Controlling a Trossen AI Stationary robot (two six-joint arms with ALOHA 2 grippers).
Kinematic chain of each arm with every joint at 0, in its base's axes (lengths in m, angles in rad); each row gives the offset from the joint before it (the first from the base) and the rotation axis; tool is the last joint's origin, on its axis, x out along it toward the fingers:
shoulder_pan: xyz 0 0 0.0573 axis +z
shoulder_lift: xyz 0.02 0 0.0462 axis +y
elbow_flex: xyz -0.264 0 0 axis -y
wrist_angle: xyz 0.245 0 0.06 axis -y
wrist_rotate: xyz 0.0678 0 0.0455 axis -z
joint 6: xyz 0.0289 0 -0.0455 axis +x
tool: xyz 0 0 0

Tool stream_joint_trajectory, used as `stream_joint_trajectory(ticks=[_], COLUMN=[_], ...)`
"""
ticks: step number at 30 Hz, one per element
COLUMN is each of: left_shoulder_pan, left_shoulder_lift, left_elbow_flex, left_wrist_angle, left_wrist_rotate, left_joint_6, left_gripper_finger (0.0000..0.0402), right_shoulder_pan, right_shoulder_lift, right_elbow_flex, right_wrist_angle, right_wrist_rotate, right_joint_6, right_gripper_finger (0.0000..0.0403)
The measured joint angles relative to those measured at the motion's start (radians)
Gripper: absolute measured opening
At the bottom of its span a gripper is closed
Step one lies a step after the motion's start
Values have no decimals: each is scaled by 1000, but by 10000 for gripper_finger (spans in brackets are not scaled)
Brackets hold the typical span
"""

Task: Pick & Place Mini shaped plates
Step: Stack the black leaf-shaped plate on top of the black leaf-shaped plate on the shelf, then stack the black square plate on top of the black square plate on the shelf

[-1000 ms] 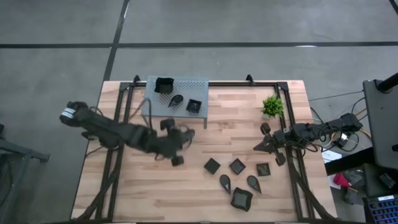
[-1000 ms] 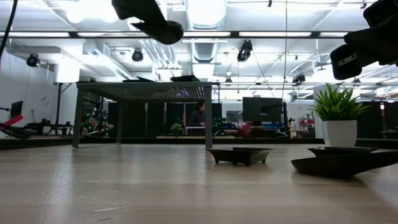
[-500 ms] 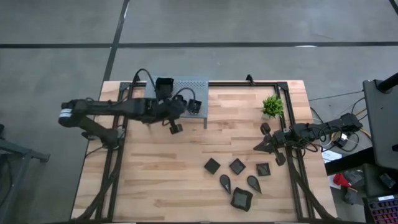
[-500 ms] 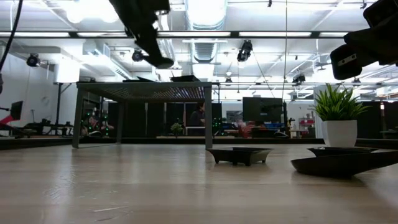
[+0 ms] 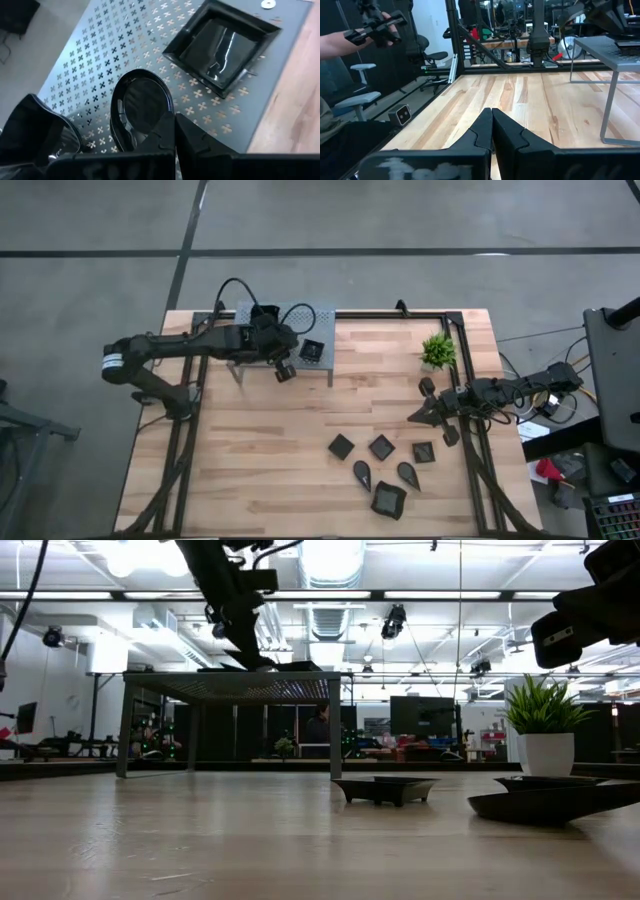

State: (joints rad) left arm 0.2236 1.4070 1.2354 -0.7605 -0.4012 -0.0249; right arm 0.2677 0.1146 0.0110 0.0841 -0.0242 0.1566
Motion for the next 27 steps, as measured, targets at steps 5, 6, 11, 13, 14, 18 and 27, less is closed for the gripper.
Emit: stream_joint_trajectory(ticks=[5,6,11,13,14,18,27], left_shoulder_pan=[13,13,13,14,16,18,18], left_shoulder_lift=[14,15,15,15,15,15,14], left_elbow_flex=[0,0,0,0,0,0,0], left_wrist_angle=[-11,-14,-10,-10,-11,-10,-10], left_wrist_rotate=[-2,-1,-2,-9,-12,-17,-19], left_joint_6=[-56,-69,-78,-77,-77,-71,-70], left_gripper_finger=[0,0,0,1,2,21,80], right_shoulder_pan=[0,0,0,0,0,0,0], right_shoulder_lift=[0,0,0,0,0,0,0], right_elbow_flex=[0,0,0,0,0,0,0], right_wrist_angle=[0,0,0,0,0,0,0], right_wrist_rotate=[0,0,0,0,0,0,0], right_joint_6=[0,0,0,0,0,0,0], right_gripper_finger=[8,8,8,8,8,8,8])
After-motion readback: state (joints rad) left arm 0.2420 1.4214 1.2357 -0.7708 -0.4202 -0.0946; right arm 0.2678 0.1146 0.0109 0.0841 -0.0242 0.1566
